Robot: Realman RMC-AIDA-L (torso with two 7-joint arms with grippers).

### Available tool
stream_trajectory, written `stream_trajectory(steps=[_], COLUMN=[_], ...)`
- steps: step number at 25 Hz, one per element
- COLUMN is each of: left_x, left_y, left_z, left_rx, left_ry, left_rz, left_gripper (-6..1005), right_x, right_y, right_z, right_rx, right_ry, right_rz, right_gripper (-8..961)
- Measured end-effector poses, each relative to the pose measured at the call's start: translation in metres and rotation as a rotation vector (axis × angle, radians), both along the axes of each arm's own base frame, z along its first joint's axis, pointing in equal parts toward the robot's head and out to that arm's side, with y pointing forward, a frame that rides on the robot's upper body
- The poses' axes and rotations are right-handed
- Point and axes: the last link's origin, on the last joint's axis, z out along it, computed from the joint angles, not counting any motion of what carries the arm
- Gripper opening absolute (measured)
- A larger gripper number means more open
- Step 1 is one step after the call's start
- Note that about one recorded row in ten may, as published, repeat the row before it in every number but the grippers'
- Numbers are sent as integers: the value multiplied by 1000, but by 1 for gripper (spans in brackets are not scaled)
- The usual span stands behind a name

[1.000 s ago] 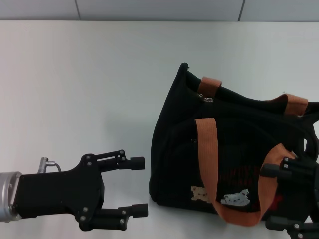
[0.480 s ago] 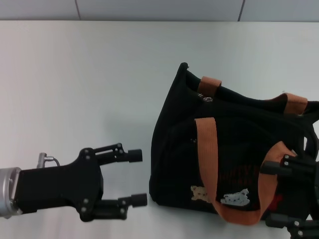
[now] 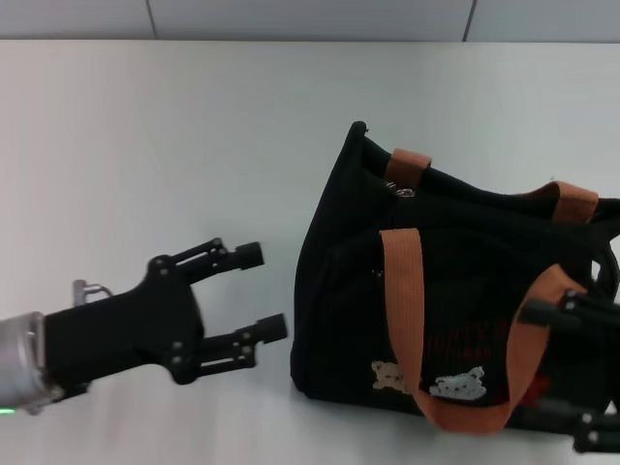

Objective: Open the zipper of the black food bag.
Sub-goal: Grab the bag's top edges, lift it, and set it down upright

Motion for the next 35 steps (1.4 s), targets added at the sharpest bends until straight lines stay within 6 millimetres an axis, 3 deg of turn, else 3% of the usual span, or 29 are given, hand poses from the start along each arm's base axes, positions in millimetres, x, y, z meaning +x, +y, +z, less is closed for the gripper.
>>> stream_trajectory(steps=[8, 14, 19, 22, 23, 30, 35], left_x=[8, 16, 20, 20, 19, 23, 31], left_y=[-3, -1, -3, -3, -4, -1, 5], left_z=[-31, -50, -60, -59, -57, -57, -54], left_rx=[64, 126, 269, 333, 440, 527, 595], left_ry=[-25, -31, 5, 4, 28, 65, 73], left_rz=[4, 31, -9, -1, -26, -100, -181], left_gripper=[739, 734, 730, 620, 583, 346, 272], right_x=[24, 40, 43, 42, 42, 42, 44], right_y=[1, 3, 6, 7, 7, -3, -6], right_z=[39, 51, 48, 46, 44, 31, 26], right_rx=[413, 631, 648, 634, 624, 522, 479], right_ry=[167, 241, 249, 243, 237, 123, 60], right_rz=[-265, -431, -476, -470, -466, -400, -370], right_gripper=[827, 826, 826, 826, 826, 826, 827])
